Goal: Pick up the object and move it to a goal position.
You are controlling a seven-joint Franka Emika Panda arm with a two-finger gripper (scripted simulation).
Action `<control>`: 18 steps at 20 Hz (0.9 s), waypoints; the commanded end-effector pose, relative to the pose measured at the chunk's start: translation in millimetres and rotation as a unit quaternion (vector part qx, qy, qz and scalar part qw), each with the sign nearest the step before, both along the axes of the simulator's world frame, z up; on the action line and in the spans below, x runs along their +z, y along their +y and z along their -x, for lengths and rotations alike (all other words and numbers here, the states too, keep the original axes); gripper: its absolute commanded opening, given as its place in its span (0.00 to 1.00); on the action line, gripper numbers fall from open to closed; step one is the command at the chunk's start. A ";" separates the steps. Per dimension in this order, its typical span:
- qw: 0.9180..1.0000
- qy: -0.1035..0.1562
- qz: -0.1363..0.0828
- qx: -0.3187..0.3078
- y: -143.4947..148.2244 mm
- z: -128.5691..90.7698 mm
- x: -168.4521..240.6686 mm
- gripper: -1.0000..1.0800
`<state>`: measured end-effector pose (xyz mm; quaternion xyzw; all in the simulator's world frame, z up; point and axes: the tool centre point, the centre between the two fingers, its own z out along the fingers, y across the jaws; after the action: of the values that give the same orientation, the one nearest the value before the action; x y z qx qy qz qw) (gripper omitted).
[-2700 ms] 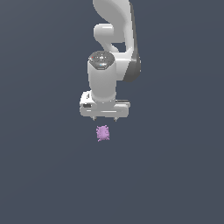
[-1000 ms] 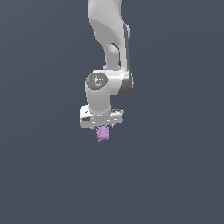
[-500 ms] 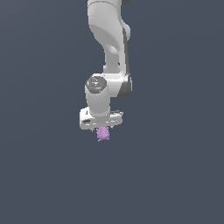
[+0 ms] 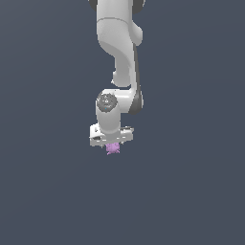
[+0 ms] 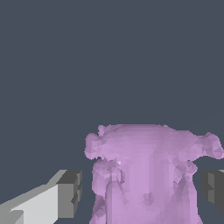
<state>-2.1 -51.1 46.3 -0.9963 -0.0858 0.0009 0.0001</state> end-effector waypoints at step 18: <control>1.000 -0.002 0.000 0.000 -1.0 -3.3 -1.1 0.00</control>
<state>0.1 -51.7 42.6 -0.9963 -0.0861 -0.0001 -0.0001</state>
